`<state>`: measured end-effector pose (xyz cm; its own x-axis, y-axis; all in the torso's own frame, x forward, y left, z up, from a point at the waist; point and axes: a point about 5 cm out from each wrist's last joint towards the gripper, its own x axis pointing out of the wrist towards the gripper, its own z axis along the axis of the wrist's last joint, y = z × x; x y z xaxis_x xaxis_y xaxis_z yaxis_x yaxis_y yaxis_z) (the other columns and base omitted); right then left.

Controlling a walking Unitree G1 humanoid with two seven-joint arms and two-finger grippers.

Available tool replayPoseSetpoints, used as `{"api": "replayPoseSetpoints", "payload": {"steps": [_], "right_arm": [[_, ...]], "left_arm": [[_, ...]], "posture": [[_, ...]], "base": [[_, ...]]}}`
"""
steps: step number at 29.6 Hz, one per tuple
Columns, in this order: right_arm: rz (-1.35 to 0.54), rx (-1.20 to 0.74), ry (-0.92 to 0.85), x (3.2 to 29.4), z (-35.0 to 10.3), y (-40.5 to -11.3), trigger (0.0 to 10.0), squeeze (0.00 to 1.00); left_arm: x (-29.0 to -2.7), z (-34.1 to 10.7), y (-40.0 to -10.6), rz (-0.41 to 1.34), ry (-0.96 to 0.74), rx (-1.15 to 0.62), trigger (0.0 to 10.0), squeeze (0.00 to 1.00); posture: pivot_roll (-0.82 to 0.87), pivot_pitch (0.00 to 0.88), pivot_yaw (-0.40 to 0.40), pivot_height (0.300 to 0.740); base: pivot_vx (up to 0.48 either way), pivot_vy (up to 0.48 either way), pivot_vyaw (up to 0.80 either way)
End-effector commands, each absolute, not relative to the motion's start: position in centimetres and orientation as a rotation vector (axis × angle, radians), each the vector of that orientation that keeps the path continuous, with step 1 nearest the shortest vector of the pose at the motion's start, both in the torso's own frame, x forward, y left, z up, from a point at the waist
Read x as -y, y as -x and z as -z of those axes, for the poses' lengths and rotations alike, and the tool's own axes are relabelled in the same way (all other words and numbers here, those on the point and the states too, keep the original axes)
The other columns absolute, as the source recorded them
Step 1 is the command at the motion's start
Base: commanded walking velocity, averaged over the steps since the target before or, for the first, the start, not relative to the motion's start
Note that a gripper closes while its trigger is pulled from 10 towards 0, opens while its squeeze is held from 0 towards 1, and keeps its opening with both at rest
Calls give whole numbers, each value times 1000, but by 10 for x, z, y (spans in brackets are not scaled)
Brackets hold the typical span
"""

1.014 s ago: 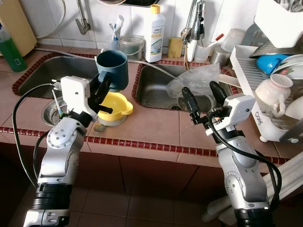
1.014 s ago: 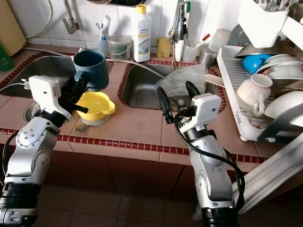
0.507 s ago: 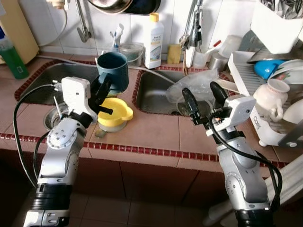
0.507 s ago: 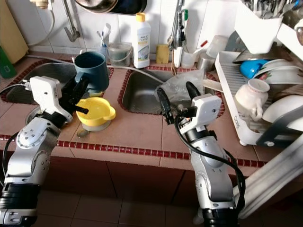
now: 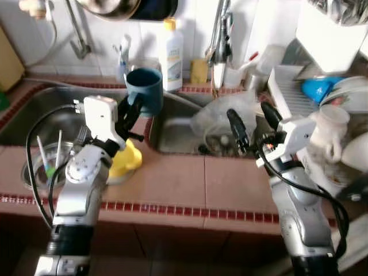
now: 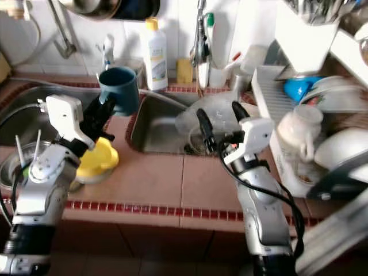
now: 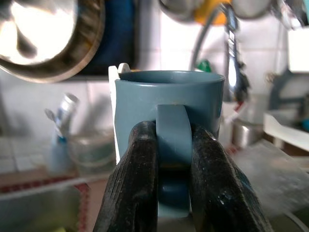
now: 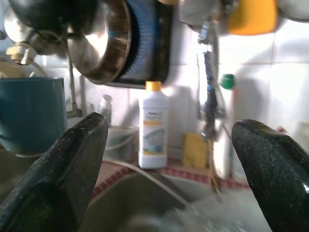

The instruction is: Kitchen organization

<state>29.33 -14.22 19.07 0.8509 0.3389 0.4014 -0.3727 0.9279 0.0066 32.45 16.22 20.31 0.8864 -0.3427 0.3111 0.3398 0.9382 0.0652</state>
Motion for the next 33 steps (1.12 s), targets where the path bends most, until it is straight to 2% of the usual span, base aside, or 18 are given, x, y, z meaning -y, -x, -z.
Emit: {"api": "replayPoseSetpoints", "payload": {"steps": [1, 19, 33], "right_arm": [[-406, 414, -87, 136, -193, -292, 10000, 0], [-425, 403, -87, 133, -191, -290, 10000, 0], [-432, 399, -94, 132, -191, -288, 10000, 0]], "left_arm": [[-171, -207, -323, 333, -29, 337, 10000, 0], [-167, -198, -321, 363, -40, 293, 10000, 0], [-164, -195, -321, 385, -50, 275, 10000, 0]], "posture": [[-97, 30, -2, 740], [-100, 29, -4, 740], [-104, 37, 2, 740]], "base": [[371, 0, 0], [32, 0, 0], [0, 275, 0]]}}
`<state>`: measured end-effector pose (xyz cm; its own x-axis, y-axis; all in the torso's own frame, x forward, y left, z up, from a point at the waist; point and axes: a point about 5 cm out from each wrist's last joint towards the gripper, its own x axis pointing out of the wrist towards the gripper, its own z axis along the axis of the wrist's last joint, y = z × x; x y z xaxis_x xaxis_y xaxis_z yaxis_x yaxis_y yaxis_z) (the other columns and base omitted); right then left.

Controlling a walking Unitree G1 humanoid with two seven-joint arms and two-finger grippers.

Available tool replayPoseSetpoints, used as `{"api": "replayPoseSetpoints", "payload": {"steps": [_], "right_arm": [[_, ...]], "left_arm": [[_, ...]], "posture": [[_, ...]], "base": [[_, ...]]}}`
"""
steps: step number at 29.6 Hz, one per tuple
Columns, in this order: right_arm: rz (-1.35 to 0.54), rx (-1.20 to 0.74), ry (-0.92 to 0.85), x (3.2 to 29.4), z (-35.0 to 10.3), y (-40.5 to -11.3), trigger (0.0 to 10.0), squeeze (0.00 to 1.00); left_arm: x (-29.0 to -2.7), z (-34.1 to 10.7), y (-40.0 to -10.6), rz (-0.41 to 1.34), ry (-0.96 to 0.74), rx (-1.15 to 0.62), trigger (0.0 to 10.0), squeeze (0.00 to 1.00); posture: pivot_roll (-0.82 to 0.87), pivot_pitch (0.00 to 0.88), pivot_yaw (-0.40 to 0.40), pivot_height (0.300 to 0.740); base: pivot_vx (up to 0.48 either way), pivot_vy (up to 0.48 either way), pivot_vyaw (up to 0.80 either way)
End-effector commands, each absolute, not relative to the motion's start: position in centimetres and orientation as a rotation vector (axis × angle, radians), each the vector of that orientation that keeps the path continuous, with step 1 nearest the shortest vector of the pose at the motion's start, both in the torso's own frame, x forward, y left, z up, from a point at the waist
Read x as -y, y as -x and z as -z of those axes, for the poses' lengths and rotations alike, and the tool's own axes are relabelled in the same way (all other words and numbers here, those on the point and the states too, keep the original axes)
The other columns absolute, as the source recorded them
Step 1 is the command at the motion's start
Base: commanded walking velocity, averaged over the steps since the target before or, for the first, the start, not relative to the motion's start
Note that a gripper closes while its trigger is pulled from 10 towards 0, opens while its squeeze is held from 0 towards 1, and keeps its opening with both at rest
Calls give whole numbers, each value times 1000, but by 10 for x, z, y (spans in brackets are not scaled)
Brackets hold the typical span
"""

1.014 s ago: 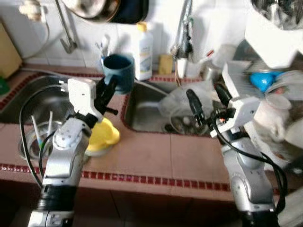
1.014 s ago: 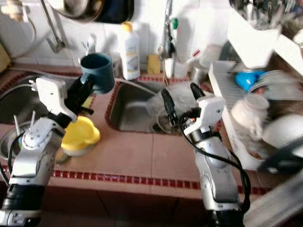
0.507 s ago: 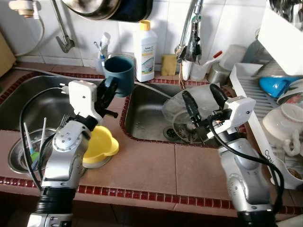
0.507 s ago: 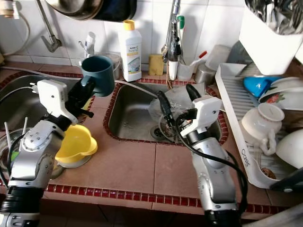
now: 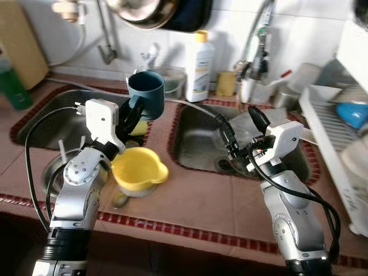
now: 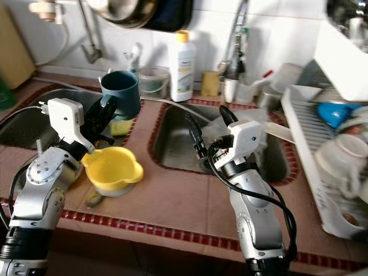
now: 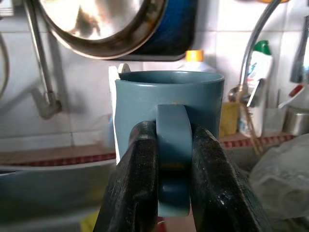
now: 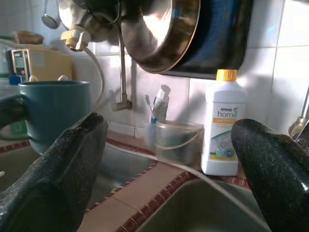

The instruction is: Kitchen organization

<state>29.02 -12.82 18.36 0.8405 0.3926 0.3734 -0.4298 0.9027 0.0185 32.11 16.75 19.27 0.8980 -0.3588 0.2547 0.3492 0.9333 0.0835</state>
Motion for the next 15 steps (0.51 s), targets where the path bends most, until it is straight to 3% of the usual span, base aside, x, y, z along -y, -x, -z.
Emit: {"api": "replayPoseSetpoints", "payload": {"steps": [1, 15], "right_arm": [[-430, 392, -97, 133, -189, -287, 10000, 0], [-542, 244, -159, 112, -155, -252, 10000, 0]], "left_arm": [[-165, -195, -321, 385, -52, 275, 10000, 0], [-168, -198, -322, 384, -65, 276, 10000, 0]], "posture": [[-103, 39, 1, 740], [-113, 56, 16, 740]], "base": [[0, 277, 0], [0, 281, 0]]}}
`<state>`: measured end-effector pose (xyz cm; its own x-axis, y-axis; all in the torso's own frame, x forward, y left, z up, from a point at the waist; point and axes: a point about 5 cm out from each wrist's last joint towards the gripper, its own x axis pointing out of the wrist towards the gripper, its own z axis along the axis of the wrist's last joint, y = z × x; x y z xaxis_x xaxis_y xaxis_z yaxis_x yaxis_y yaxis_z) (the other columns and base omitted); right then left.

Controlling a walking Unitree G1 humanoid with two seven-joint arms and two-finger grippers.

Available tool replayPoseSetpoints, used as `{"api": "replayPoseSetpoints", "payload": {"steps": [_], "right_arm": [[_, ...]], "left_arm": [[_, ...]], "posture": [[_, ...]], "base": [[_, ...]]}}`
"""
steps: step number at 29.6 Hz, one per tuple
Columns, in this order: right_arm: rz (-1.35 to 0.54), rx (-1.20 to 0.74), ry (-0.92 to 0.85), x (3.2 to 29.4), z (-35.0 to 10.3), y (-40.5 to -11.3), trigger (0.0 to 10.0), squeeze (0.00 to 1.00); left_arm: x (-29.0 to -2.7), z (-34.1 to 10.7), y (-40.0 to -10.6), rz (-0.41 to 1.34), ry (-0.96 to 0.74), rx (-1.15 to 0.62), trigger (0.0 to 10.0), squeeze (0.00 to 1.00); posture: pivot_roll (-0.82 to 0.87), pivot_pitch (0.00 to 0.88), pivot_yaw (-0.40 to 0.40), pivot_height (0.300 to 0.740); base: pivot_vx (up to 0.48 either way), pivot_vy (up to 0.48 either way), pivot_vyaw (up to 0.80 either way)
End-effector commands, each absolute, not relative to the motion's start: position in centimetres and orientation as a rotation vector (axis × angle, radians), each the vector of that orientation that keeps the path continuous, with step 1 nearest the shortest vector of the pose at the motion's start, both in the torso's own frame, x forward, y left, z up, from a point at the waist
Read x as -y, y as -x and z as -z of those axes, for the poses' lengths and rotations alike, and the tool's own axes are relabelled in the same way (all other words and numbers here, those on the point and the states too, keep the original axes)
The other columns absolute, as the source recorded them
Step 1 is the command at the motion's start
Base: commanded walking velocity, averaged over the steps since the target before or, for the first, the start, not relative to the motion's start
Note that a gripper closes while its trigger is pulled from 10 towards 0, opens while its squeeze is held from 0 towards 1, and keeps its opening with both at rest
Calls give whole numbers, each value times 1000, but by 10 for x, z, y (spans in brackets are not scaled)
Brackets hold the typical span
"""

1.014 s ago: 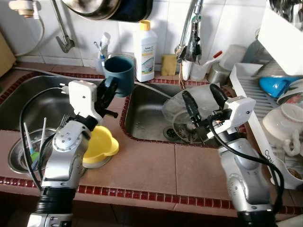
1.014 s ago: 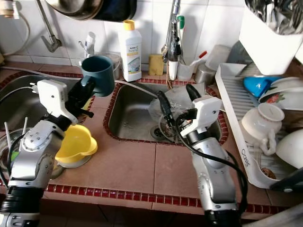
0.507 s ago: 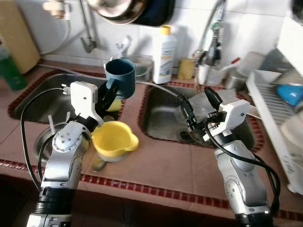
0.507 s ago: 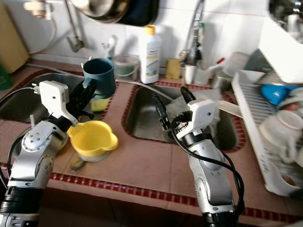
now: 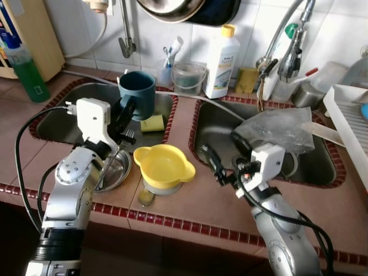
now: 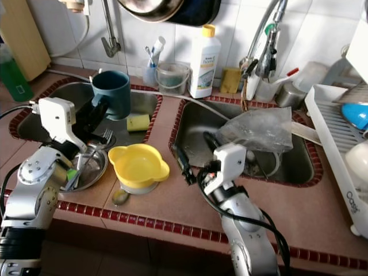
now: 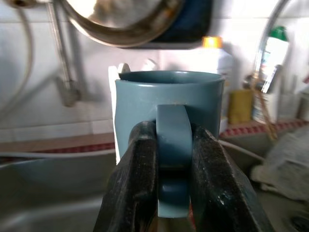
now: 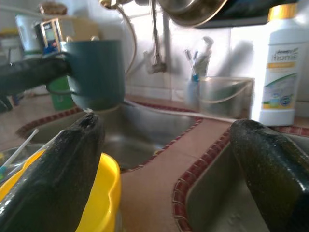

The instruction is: Kitchen organization

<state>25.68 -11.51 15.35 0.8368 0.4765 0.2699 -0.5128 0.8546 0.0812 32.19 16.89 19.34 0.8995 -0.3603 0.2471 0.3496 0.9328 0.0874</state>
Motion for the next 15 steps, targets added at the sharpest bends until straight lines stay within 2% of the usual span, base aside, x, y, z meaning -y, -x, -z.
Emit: {"api": "replayPoseSetpoints", "payload": {"steps": [1, 15], "right_arm": [[-542, 244, -159, 112, -155, -252, 10000, 0], [-625, 234, -175, 102, -155, -241, 10000, 0]], "left_arm": [[-168, -198, -322, 384, -65, 276, 10000, 0], [-166, -200, -324, 399, -66, 273, 10000, 0]], "posture": [[-113, 56, 16, 740], [-118, 57, 23, 740]], "base": [[0, 289, 0], [0, 280, 0]]}}
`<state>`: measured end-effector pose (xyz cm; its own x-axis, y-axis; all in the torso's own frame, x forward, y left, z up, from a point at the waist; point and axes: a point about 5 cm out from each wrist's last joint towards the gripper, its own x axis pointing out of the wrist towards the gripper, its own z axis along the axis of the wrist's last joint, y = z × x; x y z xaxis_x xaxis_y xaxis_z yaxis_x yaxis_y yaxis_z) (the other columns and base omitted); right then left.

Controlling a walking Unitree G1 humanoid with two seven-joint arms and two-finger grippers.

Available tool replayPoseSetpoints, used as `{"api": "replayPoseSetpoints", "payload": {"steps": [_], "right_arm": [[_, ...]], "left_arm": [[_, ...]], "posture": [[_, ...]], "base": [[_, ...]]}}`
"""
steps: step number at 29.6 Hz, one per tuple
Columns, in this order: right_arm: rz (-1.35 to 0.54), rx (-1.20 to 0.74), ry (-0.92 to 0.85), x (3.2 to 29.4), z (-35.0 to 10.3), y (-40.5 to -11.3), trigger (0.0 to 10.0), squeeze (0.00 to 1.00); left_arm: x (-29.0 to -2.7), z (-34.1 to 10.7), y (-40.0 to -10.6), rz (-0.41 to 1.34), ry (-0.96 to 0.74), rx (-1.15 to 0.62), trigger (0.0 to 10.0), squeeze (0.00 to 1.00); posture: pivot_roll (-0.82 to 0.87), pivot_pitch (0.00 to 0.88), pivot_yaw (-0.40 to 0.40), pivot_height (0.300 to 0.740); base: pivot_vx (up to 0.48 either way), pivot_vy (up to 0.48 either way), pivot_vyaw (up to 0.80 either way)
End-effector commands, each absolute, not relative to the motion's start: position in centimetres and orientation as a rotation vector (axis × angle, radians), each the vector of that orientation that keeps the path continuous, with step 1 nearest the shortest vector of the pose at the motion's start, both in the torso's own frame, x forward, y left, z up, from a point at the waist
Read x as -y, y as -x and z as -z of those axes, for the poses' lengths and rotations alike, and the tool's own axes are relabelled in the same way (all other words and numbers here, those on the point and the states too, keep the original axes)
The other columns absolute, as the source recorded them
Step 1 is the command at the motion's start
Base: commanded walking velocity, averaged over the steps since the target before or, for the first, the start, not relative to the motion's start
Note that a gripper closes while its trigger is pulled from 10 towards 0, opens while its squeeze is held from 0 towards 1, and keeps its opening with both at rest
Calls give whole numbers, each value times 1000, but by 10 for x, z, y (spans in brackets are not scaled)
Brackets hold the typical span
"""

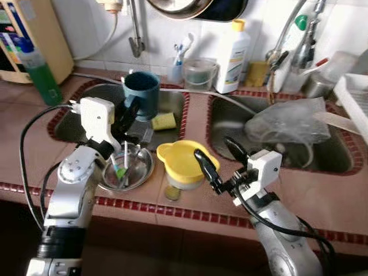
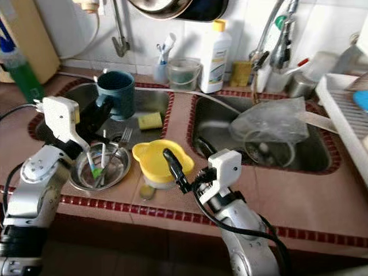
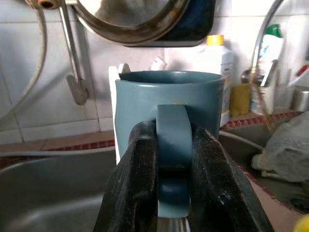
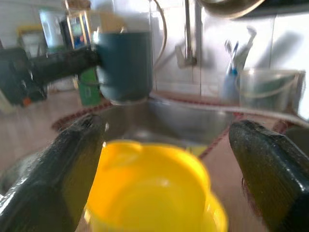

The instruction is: Kitchen organization

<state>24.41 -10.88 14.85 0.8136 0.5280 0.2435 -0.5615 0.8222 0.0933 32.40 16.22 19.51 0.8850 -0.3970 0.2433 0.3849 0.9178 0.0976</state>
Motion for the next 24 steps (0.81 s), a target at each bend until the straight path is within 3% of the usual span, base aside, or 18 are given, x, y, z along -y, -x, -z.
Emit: {"api": "replayPoseSetpoints", "payload": {"steps": [1, 16, 24], "right_arm": [[-629, 233, -176, 101, -155, -241, 10000, 0], [-697, 208, -183, 94, -153, -233, 10000, 0], [-721, 191, -187, 93, -152, -229, 10000, 0]], "left_arm": [[-166, -200, -325, 400, -65, 273, 10000, 0], [-166, -200, -325, 407, -75, 271, 10000, 0], [-162, -198, -324, 422, -75, 267, 10000, 0]], "posture": [[-118, 57, 23, 740], [-117, 55, 26, 740], [-117, 51, 25, 740]], "base": [[0, 262, 0], [0, 259, 0], [0, 0, 0]]}}
